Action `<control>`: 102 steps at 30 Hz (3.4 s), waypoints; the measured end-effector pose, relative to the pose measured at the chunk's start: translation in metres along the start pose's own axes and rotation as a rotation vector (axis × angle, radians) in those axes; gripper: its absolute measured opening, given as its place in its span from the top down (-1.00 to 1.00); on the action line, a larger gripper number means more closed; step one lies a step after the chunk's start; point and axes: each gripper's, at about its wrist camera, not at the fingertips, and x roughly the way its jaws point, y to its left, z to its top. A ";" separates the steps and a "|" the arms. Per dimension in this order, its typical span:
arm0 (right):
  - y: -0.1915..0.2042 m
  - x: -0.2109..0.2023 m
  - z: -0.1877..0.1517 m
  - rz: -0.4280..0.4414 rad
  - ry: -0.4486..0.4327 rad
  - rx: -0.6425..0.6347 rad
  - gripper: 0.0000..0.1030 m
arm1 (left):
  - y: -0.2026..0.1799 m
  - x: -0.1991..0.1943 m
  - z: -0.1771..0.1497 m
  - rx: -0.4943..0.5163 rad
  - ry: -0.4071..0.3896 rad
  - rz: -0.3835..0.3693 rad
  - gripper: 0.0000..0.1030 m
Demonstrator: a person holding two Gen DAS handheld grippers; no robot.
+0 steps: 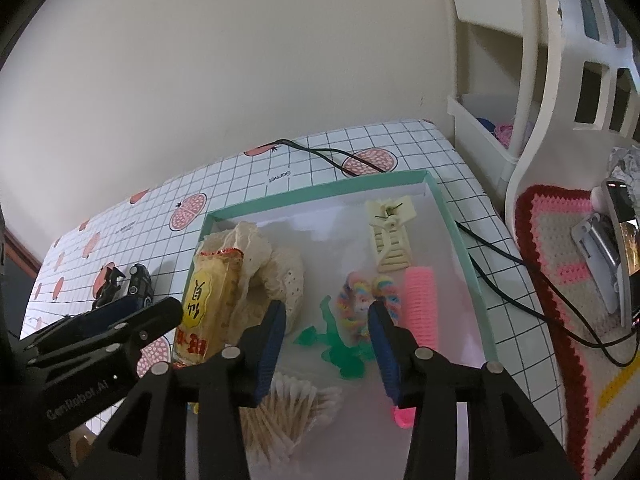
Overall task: Organize objects
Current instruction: 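Open the left tool to drop the snack packet while the right tool releases the green toy, then move both tools back over the tablecloth toward the black figure and car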
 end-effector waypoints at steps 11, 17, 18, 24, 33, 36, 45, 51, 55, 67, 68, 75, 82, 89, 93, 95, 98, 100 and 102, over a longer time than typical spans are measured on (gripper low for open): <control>-0.001 -0.002 0.002 -0.004 -0.022 0.007 -0.47 | 0.010 -0.003 0.001 -0.018 -0.036 0.069 -0.73; -0.001 -0.003 0.002 -0.006 -0.026 0.003 -0.73 | 0.017 -0.004 0.001 -0.034 -0.051 0.092 -0.77; -0.001 -0.003 0.002 -0.006 -0.026 0.003 -0.77 | 0.017 -0.004 0.001 -0.034 -0.050 0.096 -0.80; -0.002 -0.003 0.003 -0.011 -0.032 0.008 -0.96 | 0.020 -0.004 0.000 -0.040 -0.062 0.120 -0.94; -0.001 0.000 0.002 -0.004 -0.021 0.004 -1.00 | 0.025 -0.003 -0.001 -0.049 -0.073 0.141 -1.00; -0.001 0.001 0.002 -0.006 -0.016 0.002 -1.00 | 0.027 -0.004 -0.001 -0.060 -0.079 0.135 -1.00; 0.009 -0.004 0.006 -0.016 -0.026 -0.012 -1.00 | 0.038 -0.014 0.002 -0.083 -0.106 0.142 -1.00; 0.029 -0.019 0.014 -0.020 -0.096 -0.042 -1.00 | 0.070 -0.036 0.007 -0.132 -0.186 0.167 -1.00; 0.048 -0.031 0.020 -0.007 -0.156 -0.061 -1.00 | 0.104 -0.047 0.010 -0.177 -0.213 0.186 -1.00; 0.126 -0.040 0.026 0.098 -0.230 -0.152 -1.00 | 0.192 -0.066 0.002 -0.285 -0.233 0.271 -1.00; 0.134 -0.039 0.025 0.105 -0.229 -0.163 -1.00 | 0.195 -0.066 0.001 -0.285 -0.228 0.272 -1.00; 0.179 -0.016 0.014 0.190 -0.161 -0.209 -1.00 | 0.221 -0.050 -0.007 -0.364 -0.177 0.210 -1.00; 0.188 0.014 0.001 0.174 -0.086 -0.198 -0.90 | 0.221 -0.029 -0.010 -0.329 -0.152 0.173 -1.00; 0.185 0.035 -0.004 0.175 -0.053 -0.143 -0.71 | 0.208 -0.011 -0.012 -0.237 -0.116 0.182 -0.87; 0.187 0.044 -0.008 0.176 -0.033 -0.136 -0.64 | 0.206 -0.002 -0.017 -0.218 -0.100 0.180 -0.86; 0.188 0.048 -0.010 0.180 -0.029 -0.134 -0.64 | 0.207 0.001 -0.017 -0.217 -0.097 0.172 -0.85; 0.189 0.053 -0.012 0.186 -0.022 -0.122 -0.55 | 0.205 0.005 -0.019 -0.214 -0.093 0.157 -0.85; 0.191 0.057 -0.013 0.188 -0.017 -0.109 -0.48 | 0.204 0.008 -0.020 -0.208 -0.086 0.157 -0.77; 0.192 0.060 -0.014 0.187 -0.012 -0.099 -0.46 | 0.204 0.011 -0.021 -0.205 -0.074 0.146 -0.63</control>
